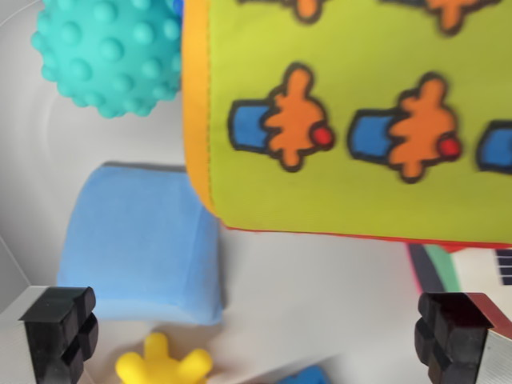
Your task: Pick an object from the bin
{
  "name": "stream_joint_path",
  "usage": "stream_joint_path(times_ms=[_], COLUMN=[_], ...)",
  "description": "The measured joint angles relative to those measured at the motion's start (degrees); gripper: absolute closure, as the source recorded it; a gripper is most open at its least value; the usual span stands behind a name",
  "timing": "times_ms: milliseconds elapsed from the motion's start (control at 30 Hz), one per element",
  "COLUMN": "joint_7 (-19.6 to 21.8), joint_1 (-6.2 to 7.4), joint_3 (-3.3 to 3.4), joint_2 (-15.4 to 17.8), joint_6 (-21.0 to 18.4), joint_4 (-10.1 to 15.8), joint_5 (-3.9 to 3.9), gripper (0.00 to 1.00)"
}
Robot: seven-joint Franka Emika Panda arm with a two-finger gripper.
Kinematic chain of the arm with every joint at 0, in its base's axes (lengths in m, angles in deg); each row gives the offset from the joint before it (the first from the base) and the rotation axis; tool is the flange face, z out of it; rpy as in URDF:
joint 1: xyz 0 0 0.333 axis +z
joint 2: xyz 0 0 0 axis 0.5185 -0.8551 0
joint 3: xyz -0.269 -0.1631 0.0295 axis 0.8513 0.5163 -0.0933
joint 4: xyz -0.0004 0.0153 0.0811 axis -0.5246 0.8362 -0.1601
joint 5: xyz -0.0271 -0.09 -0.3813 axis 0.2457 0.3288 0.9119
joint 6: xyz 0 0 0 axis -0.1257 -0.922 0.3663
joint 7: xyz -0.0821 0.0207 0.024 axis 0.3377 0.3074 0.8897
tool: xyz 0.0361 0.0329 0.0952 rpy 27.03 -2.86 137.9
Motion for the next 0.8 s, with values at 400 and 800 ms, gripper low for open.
stream_joint_path(times_ms=[400, 800], joint_7=[8.35, 15.52], joint_1=[2.91, 5.71], joint_3=[0.0, -0.02], joint_2=[-5.65, -11.65], joint_6=[3.24, 6.13], joint_4=[-1.81, -4.59], joint_5=[-0.31, -1.01], gripper=[0.0, 0.0])
